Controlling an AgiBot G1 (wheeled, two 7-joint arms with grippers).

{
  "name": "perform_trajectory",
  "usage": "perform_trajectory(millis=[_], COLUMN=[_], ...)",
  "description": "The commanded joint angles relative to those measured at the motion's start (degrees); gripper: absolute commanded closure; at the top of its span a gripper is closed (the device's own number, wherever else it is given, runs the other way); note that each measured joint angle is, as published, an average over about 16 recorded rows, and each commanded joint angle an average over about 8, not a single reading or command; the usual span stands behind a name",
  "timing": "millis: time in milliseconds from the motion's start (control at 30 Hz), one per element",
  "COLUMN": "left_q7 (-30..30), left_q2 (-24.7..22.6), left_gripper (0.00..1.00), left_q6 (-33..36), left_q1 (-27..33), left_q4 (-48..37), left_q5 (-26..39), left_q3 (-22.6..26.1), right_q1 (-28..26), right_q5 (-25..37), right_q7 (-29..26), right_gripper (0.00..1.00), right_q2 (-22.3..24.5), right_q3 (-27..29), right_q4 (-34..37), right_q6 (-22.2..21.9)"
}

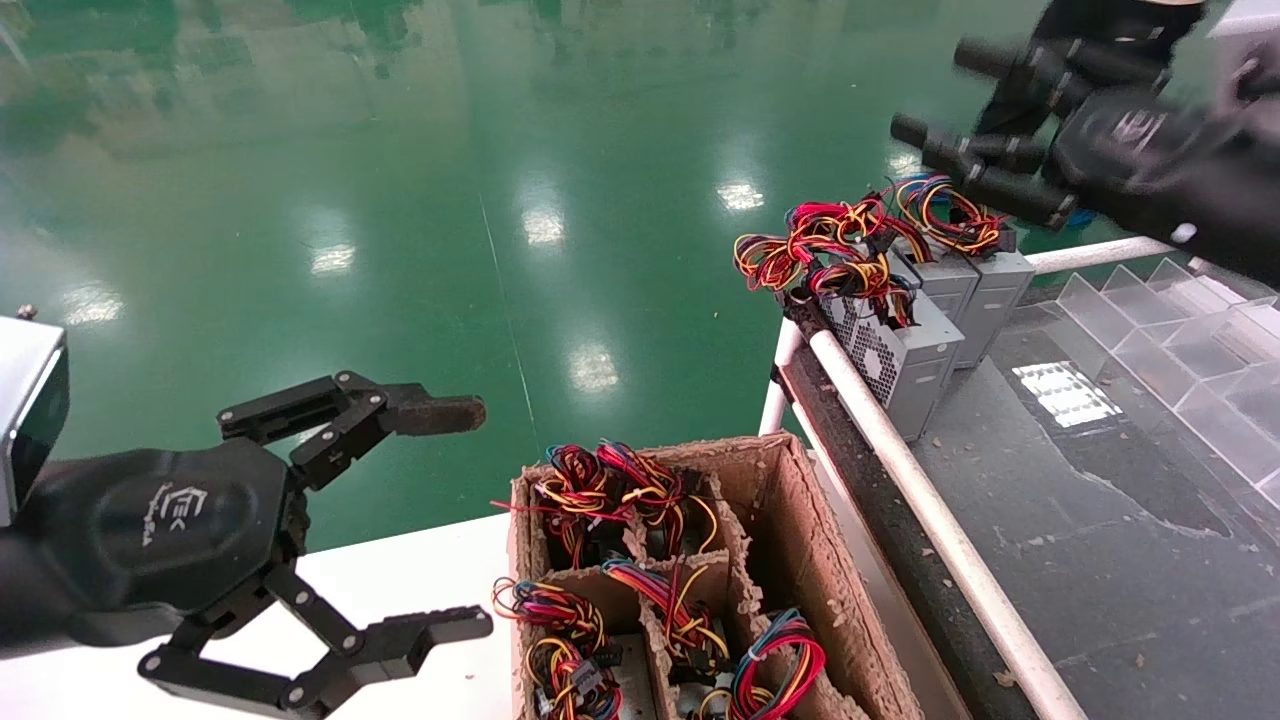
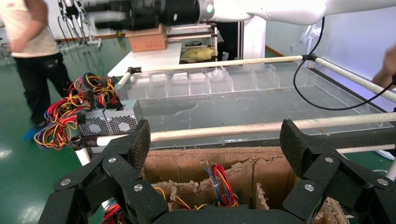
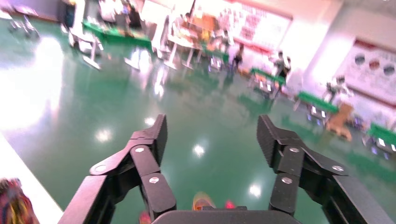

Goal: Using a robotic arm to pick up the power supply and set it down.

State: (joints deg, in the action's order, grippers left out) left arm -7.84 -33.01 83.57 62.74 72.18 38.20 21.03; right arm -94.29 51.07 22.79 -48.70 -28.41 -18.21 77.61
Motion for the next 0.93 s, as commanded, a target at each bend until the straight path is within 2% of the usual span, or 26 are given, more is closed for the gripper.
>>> perform_trajectory(millis=[33,933], left_q7=[0.0,0.0], left_q2=[0.0,0.0], left_gripper=[0.00,0.00], left_q6=[0.0,0.0], left_q1=[0.0,0.0], left_q4=[0.0,0.0], left_q5=[0.0,0.0], left_q3=[0.0,0.0], right_q1=[0.8,15.7], right_q5=[-0.7,-4.7], right_q7=[-0.8,-16.1], right_gripper=[0.00,0.00], right_q2=[0.4,6.6], right_q3=[0.5,6.1], right_q4=[-1.3,-26.6], right_q6=[0.6,4.1])
